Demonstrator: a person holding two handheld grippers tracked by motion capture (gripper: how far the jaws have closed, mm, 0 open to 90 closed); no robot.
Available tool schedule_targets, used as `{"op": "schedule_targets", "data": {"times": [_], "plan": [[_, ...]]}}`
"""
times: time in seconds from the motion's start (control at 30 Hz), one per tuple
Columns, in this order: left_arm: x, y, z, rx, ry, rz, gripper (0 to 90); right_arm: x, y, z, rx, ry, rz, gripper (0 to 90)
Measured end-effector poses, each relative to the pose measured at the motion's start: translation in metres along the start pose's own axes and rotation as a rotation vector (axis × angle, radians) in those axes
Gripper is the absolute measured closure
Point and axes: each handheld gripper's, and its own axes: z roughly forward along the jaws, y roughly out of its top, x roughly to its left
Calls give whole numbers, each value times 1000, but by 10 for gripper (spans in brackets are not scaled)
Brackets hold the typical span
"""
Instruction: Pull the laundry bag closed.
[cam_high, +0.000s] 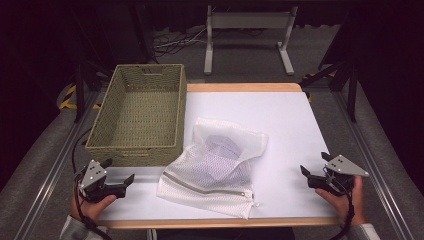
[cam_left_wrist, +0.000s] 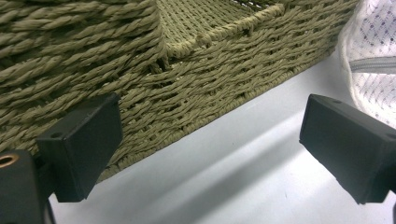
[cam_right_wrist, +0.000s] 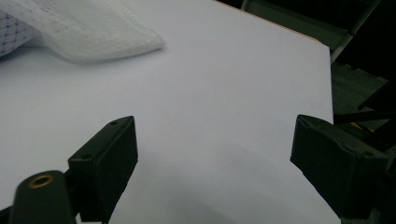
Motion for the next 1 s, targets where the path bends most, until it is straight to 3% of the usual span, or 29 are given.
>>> {"op": "schedule_targets", "data": {"times": [1.0], "plan": [[0, 2, 6, 12, -7, 8, 61, 3, 0, -1, 4, 9, -10, 150]]}}
